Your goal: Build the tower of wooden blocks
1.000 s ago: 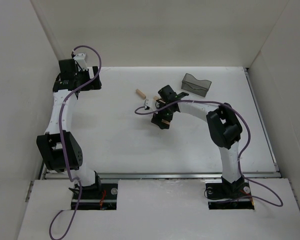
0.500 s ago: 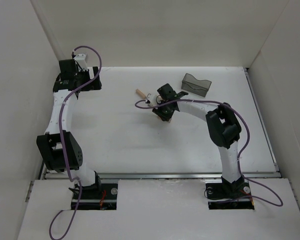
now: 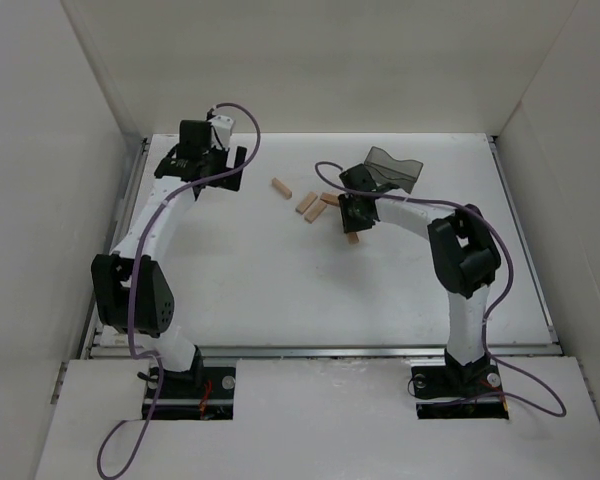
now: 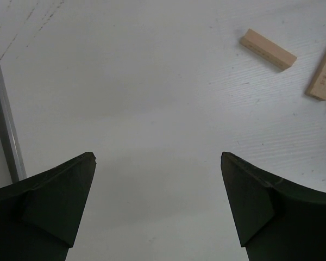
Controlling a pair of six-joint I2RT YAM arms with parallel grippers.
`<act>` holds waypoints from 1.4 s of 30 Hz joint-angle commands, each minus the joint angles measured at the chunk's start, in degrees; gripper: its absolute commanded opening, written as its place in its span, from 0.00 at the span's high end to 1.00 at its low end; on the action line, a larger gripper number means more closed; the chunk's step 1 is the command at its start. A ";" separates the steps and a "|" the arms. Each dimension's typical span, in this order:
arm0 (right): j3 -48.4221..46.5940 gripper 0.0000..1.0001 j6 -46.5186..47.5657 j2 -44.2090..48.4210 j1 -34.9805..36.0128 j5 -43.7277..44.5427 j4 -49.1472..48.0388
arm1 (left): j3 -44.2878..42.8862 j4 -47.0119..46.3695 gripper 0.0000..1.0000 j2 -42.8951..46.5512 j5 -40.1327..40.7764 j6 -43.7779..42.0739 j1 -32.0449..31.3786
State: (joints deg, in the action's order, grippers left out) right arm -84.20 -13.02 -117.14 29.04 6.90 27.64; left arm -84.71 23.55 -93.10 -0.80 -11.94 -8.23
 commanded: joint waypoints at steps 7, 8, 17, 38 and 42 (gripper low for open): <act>4.83 0.98 -14.58 3.05 -0.56 -1.71 -5.75 | 2.88 -1.49 0.00 0.11 7.30 -3.08 -6.62; 4.84 0.94 -15.10 3.06 -0.56 -1.19 -6.28 | 2.88 -1.49 0.00 0.11 7.30 -2.39 -7.15; 5.45 0.39 -15.55 4.55 -0.56 -2.33 -6.28 | 4.46 -1.49 0.00 0.11 8.88 -3.52 -12.68; 9.85 0.22 -10.72 24.68 -11.19 6.03 -1.18 | -16.62 -2.72 0.21 -25.79 -5.71 -3.79 -25.43; 9.85 0.22 -9.31 25.21 -12.42 6.02 -1.18 | -22.59 -2.02 0.27 -31.25 -5.62 -3.79 -26.05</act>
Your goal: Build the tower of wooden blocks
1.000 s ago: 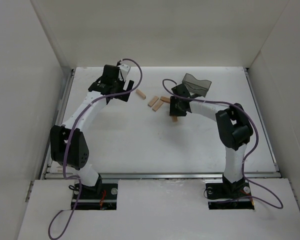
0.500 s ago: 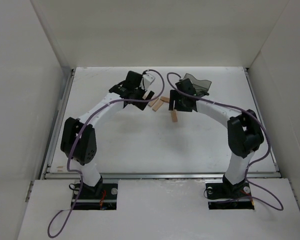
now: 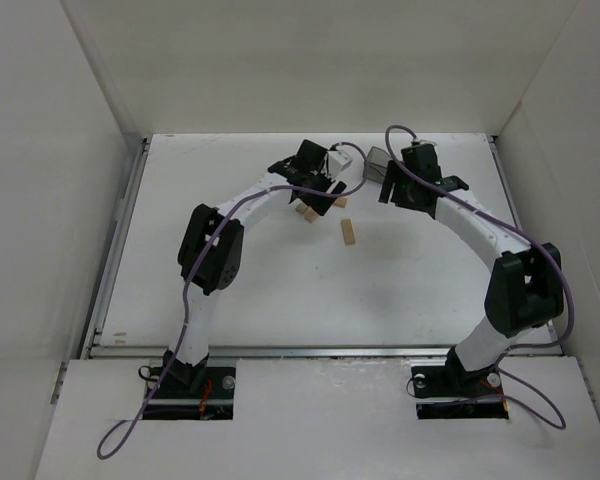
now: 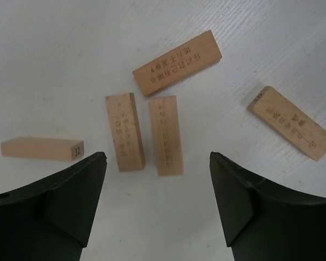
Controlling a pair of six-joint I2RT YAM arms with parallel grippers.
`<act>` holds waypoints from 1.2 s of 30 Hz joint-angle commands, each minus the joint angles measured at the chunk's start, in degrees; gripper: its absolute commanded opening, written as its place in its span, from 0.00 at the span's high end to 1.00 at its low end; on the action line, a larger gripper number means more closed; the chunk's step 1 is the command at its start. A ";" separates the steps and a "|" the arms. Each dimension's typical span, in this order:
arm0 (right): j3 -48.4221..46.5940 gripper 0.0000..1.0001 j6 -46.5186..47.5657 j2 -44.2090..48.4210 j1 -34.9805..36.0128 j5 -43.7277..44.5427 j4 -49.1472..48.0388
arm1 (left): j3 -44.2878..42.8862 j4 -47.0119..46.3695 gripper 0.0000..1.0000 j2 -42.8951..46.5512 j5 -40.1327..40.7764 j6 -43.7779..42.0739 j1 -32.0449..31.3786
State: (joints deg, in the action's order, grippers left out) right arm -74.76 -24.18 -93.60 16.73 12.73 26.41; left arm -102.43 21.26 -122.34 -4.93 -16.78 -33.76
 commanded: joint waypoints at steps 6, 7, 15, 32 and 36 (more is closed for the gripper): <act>0.93 0.22 3.79 1.67 -1.17 -0.34 -1.01 | -6.55 1.33 0.34 -5.19 -1.49 0.52 -1.05; 0.93 0.22 3.79 1.67 -1.17 -0.34 -1.01 | -7.07 1.33 0.37 -6.58 -1.49 0.52 -1.05; 0.93 0.22 4.32 1.14 -1.79 -1.39 -1.54 | -10.51 3.88 0.42 -10.10 -0.71 0.52 -1.57; 1.46 0.22 4.85 0.61 -1.79 -2.45 -2.07 | -10.59 8.09 0.64 -12.48 0.45 4.73 0.27; 1.46 0.23 4.85 0.61 -1.79 -4.29 -2.07 | -10.59 11.43 0.96 -12.48 -0.17 8.42 0.27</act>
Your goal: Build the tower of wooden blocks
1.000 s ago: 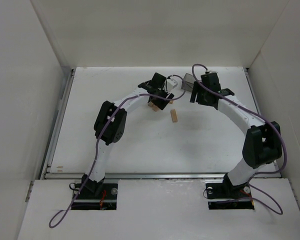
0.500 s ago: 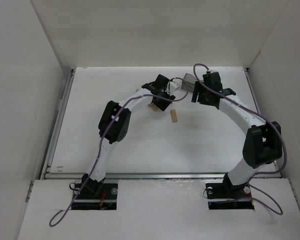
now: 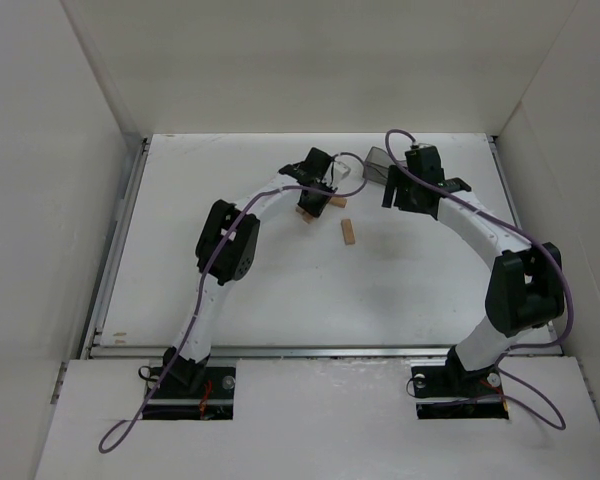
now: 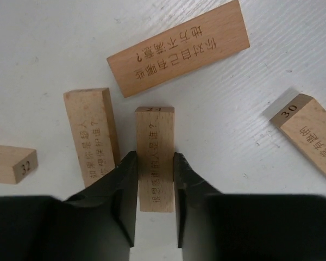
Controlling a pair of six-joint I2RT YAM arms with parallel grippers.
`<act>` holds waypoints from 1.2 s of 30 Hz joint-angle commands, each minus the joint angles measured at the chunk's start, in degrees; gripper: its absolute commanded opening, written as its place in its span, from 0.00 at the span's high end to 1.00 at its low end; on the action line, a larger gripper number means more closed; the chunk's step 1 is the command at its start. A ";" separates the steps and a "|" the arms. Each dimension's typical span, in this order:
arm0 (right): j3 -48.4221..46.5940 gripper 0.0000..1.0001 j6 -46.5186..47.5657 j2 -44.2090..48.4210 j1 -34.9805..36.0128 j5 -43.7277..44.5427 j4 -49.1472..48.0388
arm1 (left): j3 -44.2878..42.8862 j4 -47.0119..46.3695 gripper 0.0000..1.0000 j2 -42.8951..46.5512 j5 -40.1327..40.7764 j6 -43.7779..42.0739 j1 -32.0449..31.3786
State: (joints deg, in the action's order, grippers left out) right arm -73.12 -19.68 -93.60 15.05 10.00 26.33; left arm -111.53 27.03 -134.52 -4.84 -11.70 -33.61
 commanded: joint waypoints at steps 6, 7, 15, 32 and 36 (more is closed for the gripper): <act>0.35 0.23 -0.80 0.09 -0.11 -2.79 -2.51 | -0.37 10.67 1.00 0.22 -0.78 10.73 0.12; 0.96 0.23 -1.32 0.09 -0.11 -2.79 -2.51 | -0.36 12.07 1.00 0.22 -0.78 12.91 -0.40; 3.33 0.26 -4.66 1.14 0.42 -2.79 -2.51 | 5.61 12.09 1.00 3.47 0.36 26.28 -0.94; 2.81 0.26 -7.12 -3.07 4.99 -5.17 -3.30 | 10.18 15.51 1.00 0.40 -3.68 37.63 -2.08; 2.19 0.27 -8.53 -4.21 6.92 -5.69 -3.82 | 11.68 15.51 1.00 -0.30 -5.70 38.24 -2.08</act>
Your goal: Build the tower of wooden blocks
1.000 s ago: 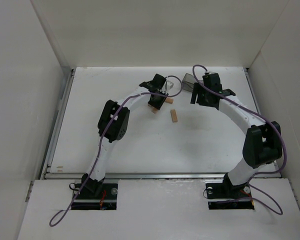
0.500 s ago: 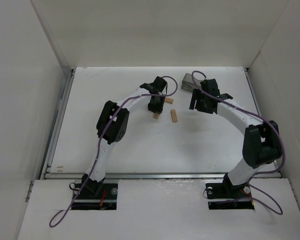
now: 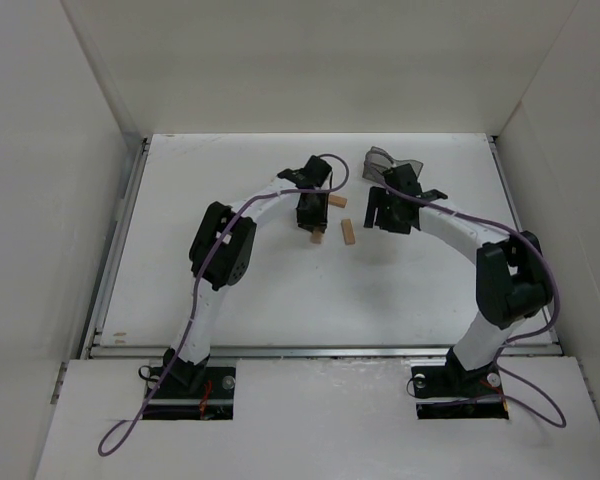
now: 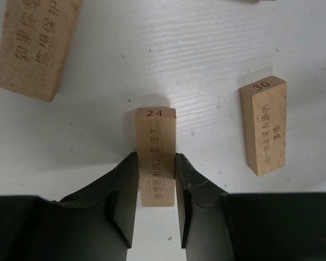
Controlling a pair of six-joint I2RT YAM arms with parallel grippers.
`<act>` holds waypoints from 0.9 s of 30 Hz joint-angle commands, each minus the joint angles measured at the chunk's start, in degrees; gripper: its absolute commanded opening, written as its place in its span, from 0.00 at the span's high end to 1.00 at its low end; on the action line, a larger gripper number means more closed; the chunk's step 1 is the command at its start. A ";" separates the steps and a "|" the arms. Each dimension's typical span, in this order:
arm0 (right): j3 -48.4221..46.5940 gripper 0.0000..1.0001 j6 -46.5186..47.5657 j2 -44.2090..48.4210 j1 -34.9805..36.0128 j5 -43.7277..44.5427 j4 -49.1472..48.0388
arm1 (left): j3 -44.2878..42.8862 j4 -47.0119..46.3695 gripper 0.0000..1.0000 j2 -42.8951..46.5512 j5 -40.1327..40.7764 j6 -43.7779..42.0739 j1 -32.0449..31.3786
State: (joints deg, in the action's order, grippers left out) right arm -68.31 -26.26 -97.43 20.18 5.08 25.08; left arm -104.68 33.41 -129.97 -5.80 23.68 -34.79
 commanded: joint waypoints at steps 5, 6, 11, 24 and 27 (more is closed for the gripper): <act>-3.23 0.27 -3.18 -2.15 3.11 -1.30 -3.11 | 6.68 9.13 1.00 -5.47 -5.97 4.09 -0.90; -3.75 0.27 -3.18 -2.15 3.11 -1.30 -3.11 | 6.69 9.13 1.00 -5.47 -5.97 4.09 -0.90; -4.90 0.27 -4.23 -4.09 4.16 -2.44 -4.16 | 7.92 9.13 0.99 -5.47 -5.97 6.02 -0.90; -8.76 0.27 -4.68 -10.94 5.83 -3.15 -4.16 | 7.92 9.13 0.66 -7.05 -6.50 7.07 0.77; -9.38 0.27 -4.68 -12.25 6.36 -3.15 -4.16 | 7.92 9.13 0.55 -6.52 -5.97 7.08 1.39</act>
State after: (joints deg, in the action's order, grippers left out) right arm -74.63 -30.48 -108.79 25.89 2.09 22.48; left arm -101.65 31.62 -129.25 -16.29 31.59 -33.32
